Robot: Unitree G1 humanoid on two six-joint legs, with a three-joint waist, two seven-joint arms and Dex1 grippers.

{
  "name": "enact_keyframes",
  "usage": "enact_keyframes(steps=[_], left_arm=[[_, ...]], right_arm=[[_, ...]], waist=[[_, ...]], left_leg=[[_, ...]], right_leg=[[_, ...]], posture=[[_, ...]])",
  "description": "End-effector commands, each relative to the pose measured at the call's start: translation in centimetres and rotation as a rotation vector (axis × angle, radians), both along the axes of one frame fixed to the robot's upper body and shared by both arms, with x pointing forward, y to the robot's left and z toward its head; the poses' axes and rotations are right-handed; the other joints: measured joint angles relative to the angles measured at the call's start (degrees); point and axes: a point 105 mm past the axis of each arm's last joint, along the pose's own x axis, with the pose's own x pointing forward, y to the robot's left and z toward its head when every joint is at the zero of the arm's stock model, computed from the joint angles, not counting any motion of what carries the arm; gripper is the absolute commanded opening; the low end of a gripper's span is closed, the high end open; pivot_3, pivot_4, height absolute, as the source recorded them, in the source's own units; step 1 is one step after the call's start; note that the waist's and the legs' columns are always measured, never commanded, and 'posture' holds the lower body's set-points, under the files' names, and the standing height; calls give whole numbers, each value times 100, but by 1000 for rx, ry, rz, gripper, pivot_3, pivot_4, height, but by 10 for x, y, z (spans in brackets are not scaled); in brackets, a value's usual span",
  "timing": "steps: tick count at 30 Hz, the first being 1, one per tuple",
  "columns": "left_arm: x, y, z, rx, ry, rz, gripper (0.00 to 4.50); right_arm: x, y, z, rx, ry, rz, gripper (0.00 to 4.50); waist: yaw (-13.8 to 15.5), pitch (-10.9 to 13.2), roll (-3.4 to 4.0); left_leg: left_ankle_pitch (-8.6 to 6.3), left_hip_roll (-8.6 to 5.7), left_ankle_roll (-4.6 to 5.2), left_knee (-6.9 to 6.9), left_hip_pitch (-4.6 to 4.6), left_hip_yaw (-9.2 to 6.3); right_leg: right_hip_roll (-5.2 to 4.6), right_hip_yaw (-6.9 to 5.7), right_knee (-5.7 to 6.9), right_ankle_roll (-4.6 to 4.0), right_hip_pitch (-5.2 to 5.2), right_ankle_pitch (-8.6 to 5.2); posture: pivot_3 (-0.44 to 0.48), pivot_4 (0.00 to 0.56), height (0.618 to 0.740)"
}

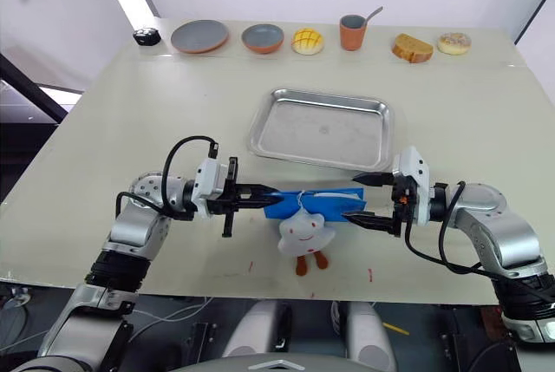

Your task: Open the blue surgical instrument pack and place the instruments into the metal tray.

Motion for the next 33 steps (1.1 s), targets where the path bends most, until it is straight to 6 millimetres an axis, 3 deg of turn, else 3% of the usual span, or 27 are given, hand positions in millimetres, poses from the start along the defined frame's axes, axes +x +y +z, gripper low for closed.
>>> enact_keyframes(steps=[1, 2, 3, 5, 8, 13, 17, 18, 19, 23, 24, 25, 26, 27, 28, 30, 33], left_arm=[[-4, -1, 1, -4, -12, -6, 0], [-3, -1, 1, -5, -11, -5, 0], [-3, 0, 1, -5, -11, -4, 0], [-2, 1, 1, -6, -10, -1, 0], [-1, 1, 1, -9, -8, 4, 0], [2, 2, 0, -20, 2, 16, 0], [4, 4, 5, -68, 36, 39, 0], [4, 5, 8, -88, 56, 44, 564], [5, 6, 10, -105, 68, 48, 739], [6, 15, 21, -143, 103, 76, 2180], [4, 22, 26, -148, 120, 84, 2286], [1, 33, 32, -155, 146, 97, 2941], [-2, 42, 36, -160, 174, 108, 3059], [-6, 50, 40, -161, 198, 118, 3527], [-9, 57, 43, -159, 219, 127, 3604], [-15, 68, 49, -159, 259, 145, 4491], [-26, 80, 57, -152, 314, 162, 4491]], right_arm=[[3, 5, 6, 44, -38, 21, 3934], [3, 6, 6, 46, -38, 22, 3826], [3, 7, 5, 47, -39, 23, 3282], [4, 7, 1, 44, -33, 23, 3026], [5, 7, -4, 32, -30, 24, 1613], [5, 9, -7, 24, -36, 34, 14], [7, 10, -3, 38, -51, 32, 14], [8, 10, -2, 39, -53, 31, 0], [8, 10, -2, 39, -54, 31, 0], [10, 9, -2, 36, -60, 32, 0], [10, 9, -1, 34, -62, 32, 0], [10, 9, -1, 32, -64, 32, 0], [10, 8, 0, 31, -66, 32, 0], [11, 7, 0, 30, -68, 31, 0], [11, 6, 0, 29, -70, 31, 0], [11, 5, 1, 27, -74, 30, 0], [13, 3, 1, 24, -76, 28, 0]], waist=[[-3, 0, 0], [0, 0, 0], [-1, 0, 0], [0, 0, 0], [-2, 0, 0], [-7, 0, 0], [-13, 0, 0], [-13, 0, 0], [-13, 0, 0], [-17, 1, 1], [-17, 1, 1], [-22, 2, 1], [-33, 3, 2], [-45, 4, 1], [-64, 6, 2], [-76, 10, 9], [-47, 12, 8]], left_leg=[[0, 0, 0, 0, 0, 0], [0, 0, 0, 0, 1, 0], [0, 0, 0, 0, 1, 0], [0, 0, 0, 0, 1, 0], [0, 0, 0, 0, 1, 0], [0, 0, 0, 0, 1, 0], [0, 0, 0, 0, 3, 0], [0, 0, 0, 0, 3, 0], [0, 0, 0, 0, 3, 0], [0, 1, 0, 0, 3, -1], [0, 1, 0, 0, 2, -1], [0, 2, 0, 0, 2, -1], [0, 2, 0, 0, 2, -1], [0, 4, 0, -1, 2, -1], [0, 6, 0, -2, 0, 0], [0, 10, 0, -6, 0, 1], [0, 9, 0, -4, -1, 3]], right_leg=[[0, 0, 0, 0, 0, 0], [0, 0, 1, 0, 0, 0], [0, 0, 1, 0, 0, 0], [0, 0, 1, 0, 0, 0], [0, 1, 2, 0, 0, 0], [1, 0, 2, 0, 0, 0], [1, 0, 4, 0, 0, 0], [1, 1, 4, 0, 0, 0], [2, 0, 4, 0, 0, 0], [2, 0, 5, 0, -1, 0], [2, 0, 5, 0, -2, 0], [2, 0, 5, 0, -2, 0], [2, 1, 5, 0, -3, 0], [3, 2, 6, 0, -4, 0], [4, 4, 6, -1, -8, 0], [4, 4, 7, -2, -13, -1], [-1, 3, 5, -1, -12, -1]], posture=[[0, 150, 740], [0, 150, 740], [0, 150, 740], [0, 150, 740], [0, 150, 740], [0, 150, 740], [0, 150, 740], [0, 150, 740], [0, 150, 740], [0, 150, 740], [0, 150, 740], [0, 150, 740], [0, 150, 740], [0, 150, 740], [0, 150, 740], [0, 150, 740], [0, 150, 740]])
